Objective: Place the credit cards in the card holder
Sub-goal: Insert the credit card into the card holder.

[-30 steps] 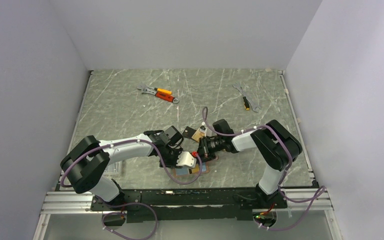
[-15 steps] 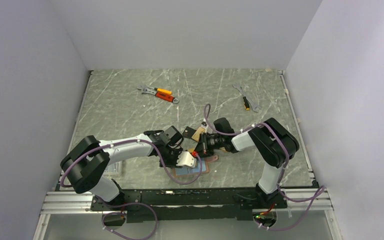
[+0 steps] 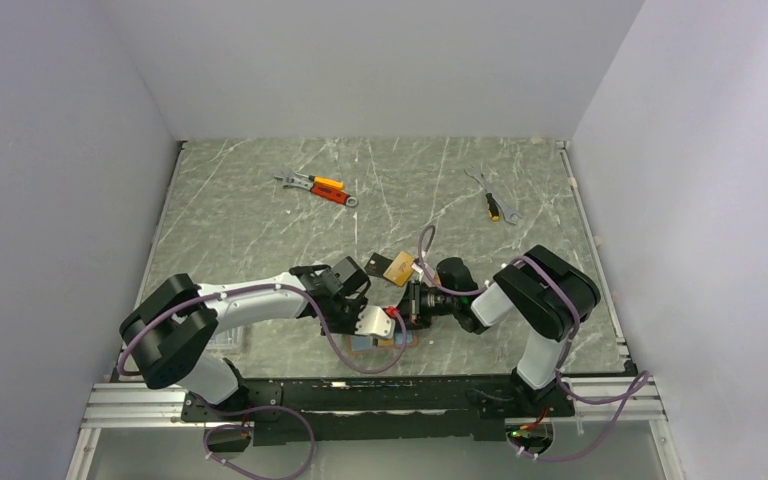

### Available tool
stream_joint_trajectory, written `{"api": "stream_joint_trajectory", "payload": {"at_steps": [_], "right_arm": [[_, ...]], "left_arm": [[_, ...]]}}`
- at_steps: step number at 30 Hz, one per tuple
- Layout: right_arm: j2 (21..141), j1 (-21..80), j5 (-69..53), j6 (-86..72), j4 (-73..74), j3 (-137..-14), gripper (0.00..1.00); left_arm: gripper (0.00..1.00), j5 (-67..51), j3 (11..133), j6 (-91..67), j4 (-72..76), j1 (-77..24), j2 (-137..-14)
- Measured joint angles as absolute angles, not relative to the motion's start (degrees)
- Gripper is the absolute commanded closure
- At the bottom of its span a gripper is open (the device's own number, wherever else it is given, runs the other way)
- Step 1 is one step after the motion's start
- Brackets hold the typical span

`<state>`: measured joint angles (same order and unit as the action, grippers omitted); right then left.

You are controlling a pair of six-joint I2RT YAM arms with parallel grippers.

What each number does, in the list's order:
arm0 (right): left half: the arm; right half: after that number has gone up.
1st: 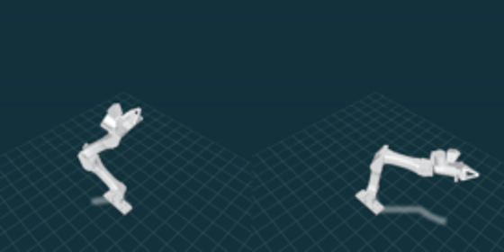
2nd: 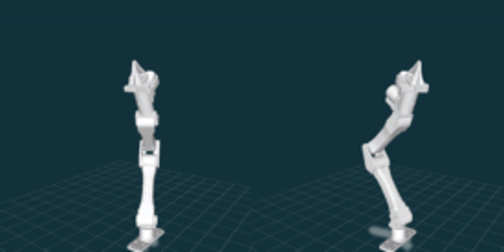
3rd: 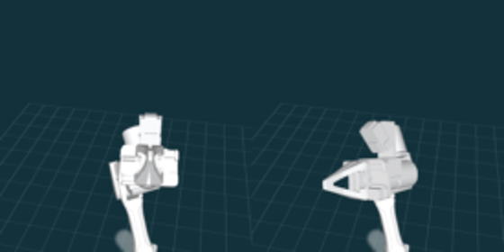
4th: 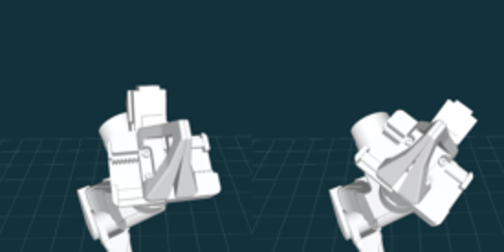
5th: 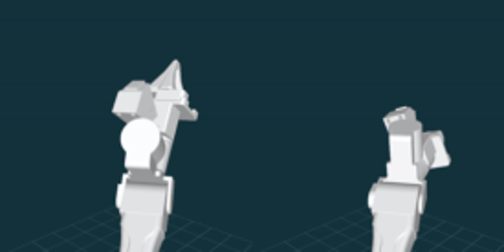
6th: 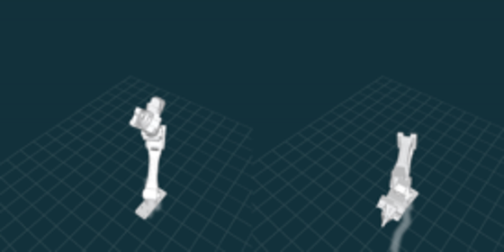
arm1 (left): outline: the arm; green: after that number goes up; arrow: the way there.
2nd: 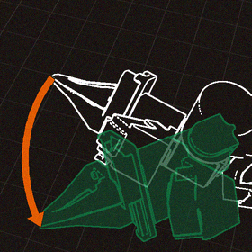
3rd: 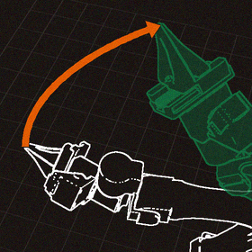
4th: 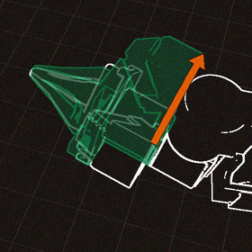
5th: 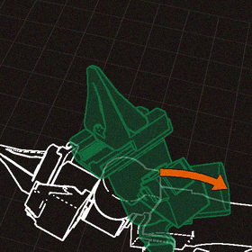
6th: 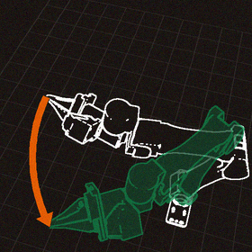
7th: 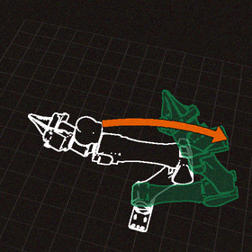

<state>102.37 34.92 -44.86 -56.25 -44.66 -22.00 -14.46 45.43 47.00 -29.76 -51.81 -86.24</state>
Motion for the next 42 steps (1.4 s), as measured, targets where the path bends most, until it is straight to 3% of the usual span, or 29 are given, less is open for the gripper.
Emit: {"api": "stream_joint_trajectory", "payload": {"at_steps": [11, 34, 36, 42], "right_arm": [[101.4, 36.8, -42.5, -58.1, -45.3, -21.5, 1.00], [102.8, 36.9, -47.2, -48.0, -25.1, -32.4, 1.00], [103.5, 37.2, -47.3, -48.0, -24.3, -33.2, 0.96], [103.7, 38.8, -45.4, -49.1, -23.4, -34.0, 0.71]], "left_arm": [[0.81, -11.7, 45.3, 46.4, -29.5, -53.2, -86.2], [0.82, -10.7, 45.3, 45.8, -29.3, -53.6, -86.1], [0.82, -10.7, 45.3, 45.8, -29.3, -53.6, -86.1], [0.83, -10.7, 45.3, 45.8, -29.3, -53.6, -86.0]]}}
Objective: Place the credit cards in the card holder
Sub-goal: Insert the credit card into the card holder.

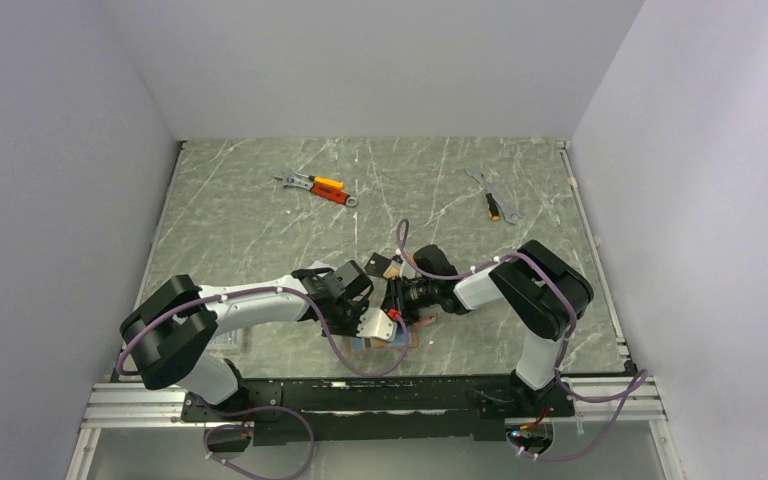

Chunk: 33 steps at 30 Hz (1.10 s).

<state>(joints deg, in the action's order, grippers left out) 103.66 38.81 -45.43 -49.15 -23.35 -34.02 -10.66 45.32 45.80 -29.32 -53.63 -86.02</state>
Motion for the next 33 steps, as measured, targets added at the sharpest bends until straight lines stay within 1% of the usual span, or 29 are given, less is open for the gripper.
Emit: {"api": "stream_joint_trajectory", "payload": {"at_steps": [4, 7, 8, 10, 15, 20, 24, 33], "right_arm": [[101.1, 39.4, -43.8, -49.3, -20.8, -34.0, 0.51], [97.4, 40.0, -41.3, -48.3, -16.2, -34.3, 0.40], [96.6, 40.0, -40.6, -47.9, -14.8, -34.4, 0.36], [94.8, 40.0, -39.7, -47.3, -11.6, -34.9, 0.33], [92.2, 40.0, -37.8, -46.3, -7.4, -35.3, 0.31], [91.8, 40.7, -36.5, -46.5, -6.5, -35.6, 0.35], [92.7, 42.2, -35.2, -46.5, -5.6, -37.0, 0.35], [95.9, 44.4, -35.1, -45.1, -3.2, -41.6, 0.30]], "left_arm": [[0.83, -10.6, 45.1, 45.8, -29.1, -53.6, -85.8], [0.83, -10.6, 44.6, 45.8, -28.6, -53.6, -85.4], [0.83, -10.6, 44.6, 45.8, -28.5, -53.6, -85.4], [0.84, -10.6, 44.4, 45.8, -28.3, -53.6, -85.3], [0.84, -10.4, 44.3, 45.8, -28.1, -53.7, -85.2], [0.84, -10.4, 44.3, 45.8, -28.1, -53.7, -85.1], [0.84, -10.4, 44.3, 45.8, -28.1, -53.7, -85.1], [0.85, -10.4, 44.2, 46.0, -28.2, -53.7, -85.1]]}}
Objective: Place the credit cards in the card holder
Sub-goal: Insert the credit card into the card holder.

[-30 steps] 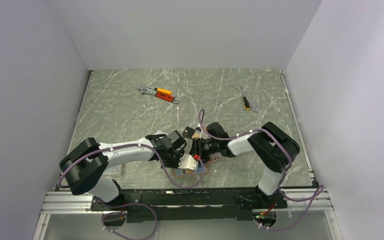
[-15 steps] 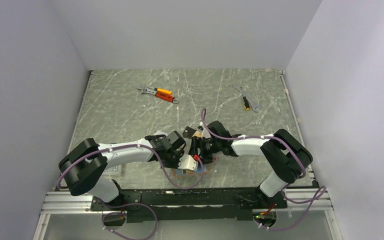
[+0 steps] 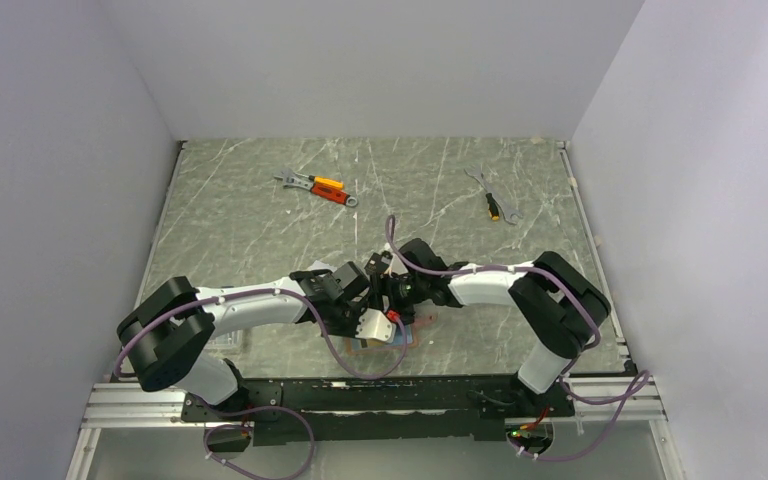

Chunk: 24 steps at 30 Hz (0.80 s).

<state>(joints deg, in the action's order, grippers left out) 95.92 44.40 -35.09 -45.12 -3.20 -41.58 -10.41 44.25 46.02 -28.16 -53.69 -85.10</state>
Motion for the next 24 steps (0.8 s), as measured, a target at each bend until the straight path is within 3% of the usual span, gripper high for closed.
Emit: {"api": "stream_joint_trajectory", "payload": {"at_steps": [13, 24], "right_arm": [[93.7, 43.7, -31.7, -40.2, 6.0, -44.3, 0.26], [91.9, 43.2, -28.1, -40.2, 7.7, -43.3, 0.44]], "left_arm": [[0.85, -10.2, 43.9, 46.4, -27.8, -53.7, -84.8], [0.86, -10.2, 43.6, 46.3, -27.4, -53.7, -84.6]]}}
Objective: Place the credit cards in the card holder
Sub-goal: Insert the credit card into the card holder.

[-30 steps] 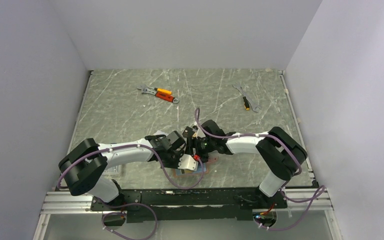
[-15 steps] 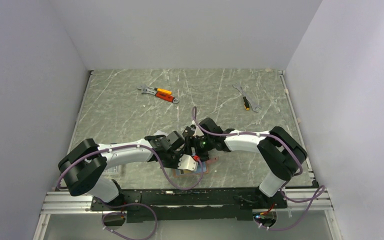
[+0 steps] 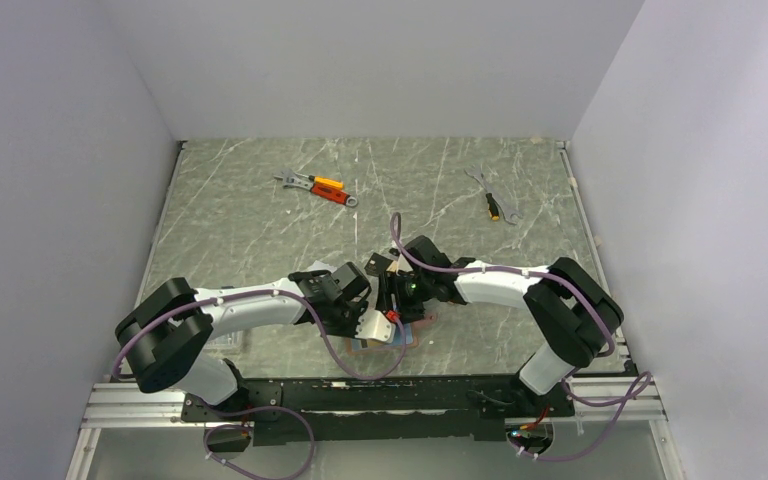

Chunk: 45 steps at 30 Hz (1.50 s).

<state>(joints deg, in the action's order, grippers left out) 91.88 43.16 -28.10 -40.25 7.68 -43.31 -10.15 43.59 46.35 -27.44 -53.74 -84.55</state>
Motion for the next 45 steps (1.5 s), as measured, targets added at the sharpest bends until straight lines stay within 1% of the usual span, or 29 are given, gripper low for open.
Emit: {"api": "stream_joint_trajectory", "payload": {"at_steps": [3, 7, 11, 14, 16, 19, 21, 24, 25, 27, 30, 31, 35, 39, 45], "right_arm": [[91.9, 43.1, -27.3, -40.4, 7.7, -43.2, 0.53], [91.9, 43.1, -26.1, -40.7, 7.7, -42.8, 0.58], [91.9, 43.0, -26.1, -41.7, 6.7, -41.9, 0.66], [91.9, 43.5, -26.1, -42.0, 6.3, -41.7, 0.70], [91.9, 44.5, -26.1, -42.0, 6.0, -41.7, 0.75], [91.9, 46.2, -26.3, -41.9, 6.0, -41.9, 0.80], [91.9, 47.1, -26.7, -41.8, 6.0, -42.2, 0.82], [92.7, 47.8, -27.5, -41.7, 5.9, -43.2, 0.82], [93.1, 47.9, -27.6, -41.7, 5.8, -43.4, 0.81], [94.0, 48.0, -28.0, -41.6, 5.8, -44.1, 0.73], [95.0, 48.2, -28.1, -41.1, 6.4, -45.3, 0.70], [94.8, 48.1, -27.9, -40.8, 6.8, -45.4, 0.72], [92.6, 46.6, -27.2, -39.9, 8.1, -45.0, 1.00], [91.4, 45.1, -25.6, -39.4, 8.6, -44.9, 1.00], [93.1, 45.2, -23.8, -38.7, 9.4, -43.9, 1.00]], "left_arm": [[0.86, -10.1, 43.5, 46.4, -27.3, -53.7, -84.5], [0.86, -10.1, 43.4, 46.3, -27.2, -53.7, -84.4], [0.86, -10.1, 43.2, 46.3, -27.0, -53.7, -84.2], [0.86, -10.1, 43.2, 46.3, -27.0, -53.7, -84.2], [0.87, -10.0, 43.2, 46.3, -27.0, -53.7, -84.2], [0.87, -10.0, 43.2, 46.3, -26.9, -53.7, -84.2], [0.87, -10.0, 43.2, 46.3, -26.9, -53.7, -84.2], [0.87, -10.0, 43.2, 46.2, -26.9, -53.7, -84.1], [0.87, -10.0, 43.2, 46.2, -26.9, -53.7, -84.1], [0.87, -10.0, 43.2, 46.2, -26.9, -53.7, -84.1], [0.87, -10.0, 43.2, 46.2, -26.9, -53.7, -84.1], [0.87, -10.0, 43.2, 46.2, -26.9, -53.7, -84.1], [0.87, -9.9, 42.8, 46.3, -26.6, -53.7, -83.8], [0.88, -9.8, 42.7, 46.3, -26.5, -53.7, -83.7], [0.88, -9.8, 42.7, 46.3, -26.4, -53.7, -83.7]]}}
